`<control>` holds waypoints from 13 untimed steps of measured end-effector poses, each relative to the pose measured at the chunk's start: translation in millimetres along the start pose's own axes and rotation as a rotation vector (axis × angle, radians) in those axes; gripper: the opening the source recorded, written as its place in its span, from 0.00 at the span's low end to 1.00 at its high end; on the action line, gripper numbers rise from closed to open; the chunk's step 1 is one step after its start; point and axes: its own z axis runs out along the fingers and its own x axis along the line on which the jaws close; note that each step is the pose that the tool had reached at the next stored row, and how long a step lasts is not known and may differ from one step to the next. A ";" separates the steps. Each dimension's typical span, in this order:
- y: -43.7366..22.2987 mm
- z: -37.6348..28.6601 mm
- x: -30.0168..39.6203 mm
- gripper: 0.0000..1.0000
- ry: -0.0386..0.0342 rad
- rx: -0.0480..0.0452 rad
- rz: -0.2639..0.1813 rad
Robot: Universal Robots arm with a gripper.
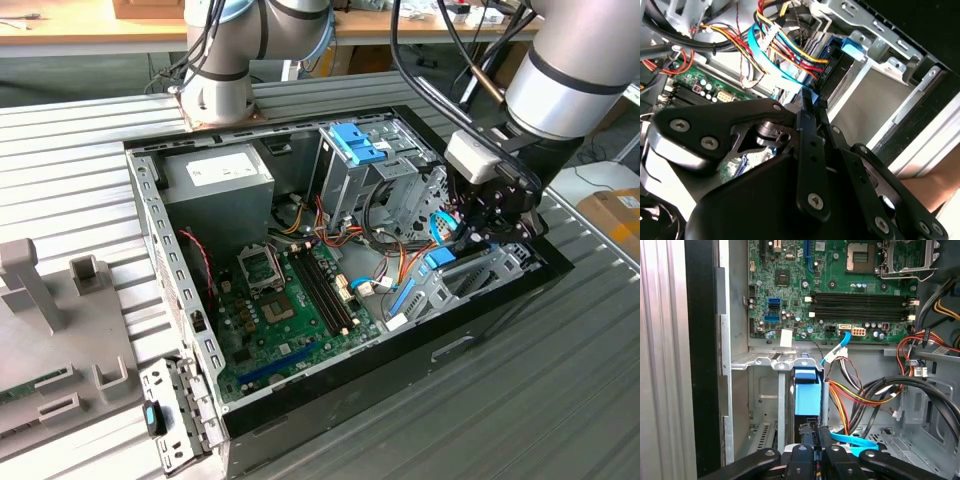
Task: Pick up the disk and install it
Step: 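Insert the first disk wire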
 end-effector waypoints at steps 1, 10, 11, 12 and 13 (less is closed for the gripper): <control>0.0 0.1 0.1 0.16 -0.0001 0.0000 0.000; -0.3 -3.7 3.4 0.16 -0.0225 0.0002 0.005; -0.4 -3.7 3.5 0.16 -0.0225 0.0002 0.005; -0.4 -3.7 3.5 0.16 -0.0226 0.0002 0.006; -0.4 -3.8 3.6 0.16 -0.0226 0.0002 0.006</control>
